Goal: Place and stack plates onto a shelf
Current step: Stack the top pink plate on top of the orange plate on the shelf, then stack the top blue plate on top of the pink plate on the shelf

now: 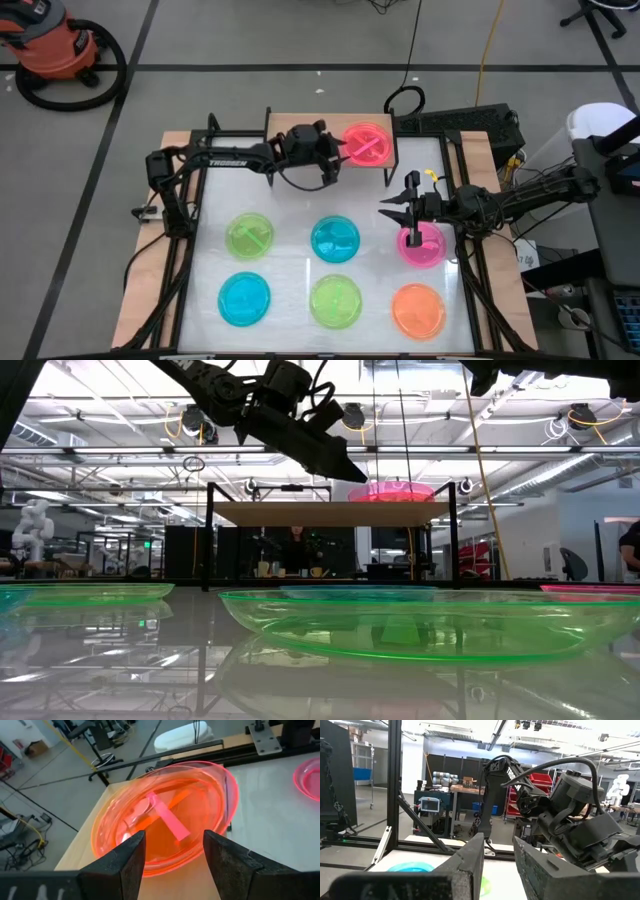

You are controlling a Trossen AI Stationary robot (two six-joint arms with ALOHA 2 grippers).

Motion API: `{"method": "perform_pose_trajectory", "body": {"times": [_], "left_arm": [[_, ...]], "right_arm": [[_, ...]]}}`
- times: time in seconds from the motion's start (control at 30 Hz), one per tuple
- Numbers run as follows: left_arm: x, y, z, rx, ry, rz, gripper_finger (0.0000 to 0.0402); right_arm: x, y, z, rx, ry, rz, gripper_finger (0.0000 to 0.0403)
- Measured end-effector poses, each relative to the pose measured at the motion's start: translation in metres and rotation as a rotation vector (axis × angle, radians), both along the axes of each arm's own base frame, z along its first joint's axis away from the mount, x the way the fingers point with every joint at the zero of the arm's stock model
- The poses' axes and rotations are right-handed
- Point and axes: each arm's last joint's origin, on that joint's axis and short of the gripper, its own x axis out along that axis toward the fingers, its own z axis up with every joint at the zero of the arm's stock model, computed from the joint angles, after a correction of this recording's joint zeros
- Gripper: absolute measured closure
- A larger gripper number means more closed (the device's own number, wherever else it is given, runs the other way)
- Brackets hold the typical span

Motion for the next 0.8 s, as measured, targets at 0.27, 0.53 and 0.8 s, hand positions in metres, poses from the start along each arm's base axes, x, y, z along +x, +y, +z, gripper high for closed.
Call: {"method": "perform_pose_trajectory", "body": {"times": [0.27,0.53,0.8], "left_arm": [[0.010,-0.024,0.000,0.084,-0.002,-0.107,0.0197],[0.020,-0.014,-0.024,0.155,0.035,0.013,0.0197],[0.024,-0.009,-0.033,0.131,-0.002,0.075,0.0197]], "right_arm": [[0.000,0.000,-0.001,-0.003,0.013,0.000,0.0314],[0.000,0.000,-0.002,-0.004,0.019,0.000,0.0314],[0.000,0.000,-0.003,-0.005,0.025,0.000,0.0314]]}}
